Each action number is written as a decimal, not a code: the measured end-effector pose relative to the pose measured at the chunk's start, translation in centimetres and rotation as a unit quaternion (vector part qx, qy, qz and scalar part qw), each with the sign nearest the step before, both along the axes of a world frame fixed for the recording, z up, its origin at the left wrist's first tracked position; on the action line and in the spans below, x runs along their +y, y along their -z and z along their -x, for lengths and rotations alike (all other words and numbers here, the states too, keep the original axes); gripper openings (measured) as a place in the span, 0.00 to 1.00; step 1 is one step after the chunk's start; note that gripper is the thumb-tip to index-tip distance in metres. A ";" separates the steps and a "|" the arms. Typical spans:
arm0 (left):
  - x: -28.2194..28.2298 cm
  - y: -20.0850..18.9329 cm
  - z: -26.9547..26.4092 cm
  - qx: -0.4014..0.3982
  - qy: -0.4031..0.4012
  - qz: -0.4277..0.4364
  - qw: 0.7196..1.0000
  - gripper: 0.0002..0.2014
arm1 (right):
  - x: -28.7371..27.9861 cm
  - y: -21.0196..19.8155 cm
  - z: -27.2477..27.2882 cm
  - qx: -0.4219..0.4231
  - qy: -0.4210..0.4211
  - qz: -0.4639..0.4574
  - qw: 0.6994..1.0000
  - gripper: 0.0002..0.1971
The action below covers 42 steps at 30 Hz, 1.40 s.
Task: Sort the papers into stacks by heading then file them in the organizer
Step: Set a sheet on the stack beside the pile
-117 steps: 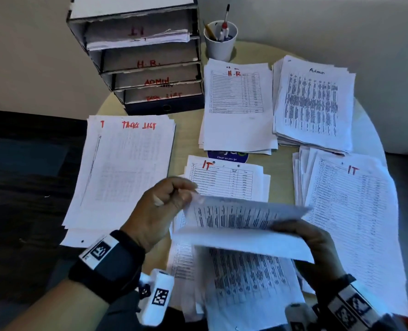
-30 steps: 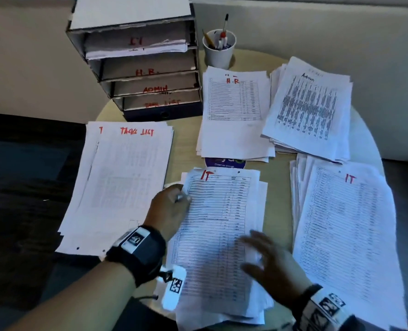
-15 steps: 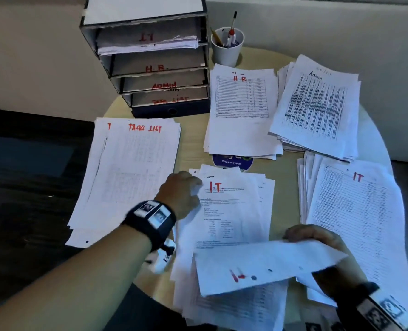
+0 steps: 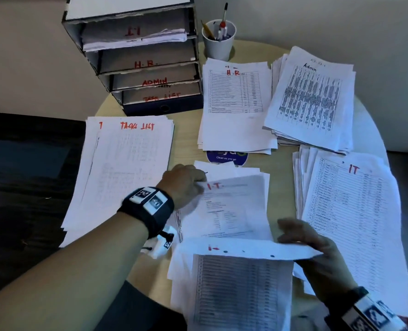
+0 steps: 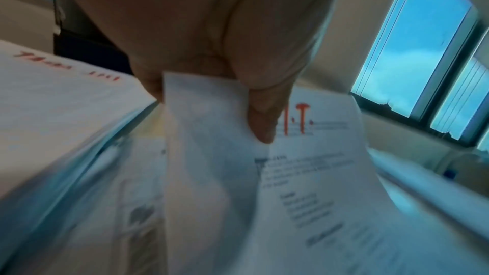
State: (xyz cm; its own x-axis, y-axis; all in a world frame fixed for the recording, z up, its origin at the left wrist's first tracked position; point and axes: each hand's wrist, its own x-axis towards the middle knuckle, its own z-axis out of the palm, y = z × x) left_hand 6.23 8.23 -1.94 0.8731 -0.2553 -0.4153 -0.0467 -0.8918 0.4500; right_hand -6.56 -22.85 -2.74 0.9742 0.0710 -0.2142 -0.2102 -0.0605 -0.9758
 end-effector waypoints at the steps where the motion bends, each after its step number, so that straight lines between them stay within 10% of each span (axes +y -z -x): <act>1: 0.1 -0.7 0.8 0.003 0.011 0.067 0.998 0.05 | 0.3 -0.2 -0.4 -0.028 -0.004 0.049 0.998 0.08; 5: 0.8 -3.0 3.3 0.085 0.079 0.192 0.975 0.08 | 1.0 0.5 -1.6 -0.117 -0.054 0.236 0.963 0.20; 8: 1.8 -2.8 2.5 0.144 -0.073 0.257 0.953 0.15 | 2.0 0.1 -2.0 -0.099 -0.030 0.189 0.977 0.22; 10: 2.5 -1.4 0.8 0.083 -0.131 0.155 0.976 0.17 | 2.3 -0.4 -2.0 -0.030 -0.003 0.083 0.996 0.20; 13: 3.2 1.2 -1.1 0.063 -0.007 -0.148 0.987 0.31 | 1.9 -1.2 -1.8 0.020 -0.011 -0.067 0.997 0.29; 17: 2.6 2.3 -1.7 0.008 -0.008 -0.201 0.980 0.29 | 1.3 -0.8 -1.6 0.048 0.017 -0.122 0.991 0.41; 23: 2.6 -0.9 0.3 -0.057 -0.017 0.068 0.996 0.06 | 1.6 0.0 -0.4 -0.037 -0.018 -0.016 0.999 0.06; 28: 1.3 -7.1 5.4 -0.095 0.105 0.289 0.947 0.03 | 1.8 0.2 -0.7 0.004 -0.034 -0.016 0.999 0.13; 32: 1.4 -8.0 7.0 -0.053 -0.009 0.361 0.931 0.05 | 1.9 1.0 -0.6 -0.016 -0.018 0.000 1.000 0.25; 36: 2.6 -5.2 6.3 0.030 -0.294 0.500 0.814 0.19 | 2.6 0.4 -1.0 -0.022 0.075 -0.017 0.997 0.11; 38: 2.4 -4.0 6.8 0.118 -0.305 0.564 0.758 0.24 | 2.7 -0.2 -1.3 -0.006 0.134 -0.054 0.990 0.06; 42: -0.6 -2.5 9.0 0.098 -0.235 0.430 0.866 0.22 | 2.5 -1.0 -1.9 0.015 0.174 -0.126 0.976 0.23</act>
State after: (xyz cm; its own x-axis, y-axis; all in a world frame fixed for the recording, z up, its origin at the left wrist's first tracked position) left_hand -2.77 7.58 0.58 0.8991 -0.1791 -0.3994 0.3824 -0.1228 0.9158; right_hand -4.61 -20.38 -1.73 0.9420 -0.2093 -0.2624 -0.2047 0.2614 -0.9433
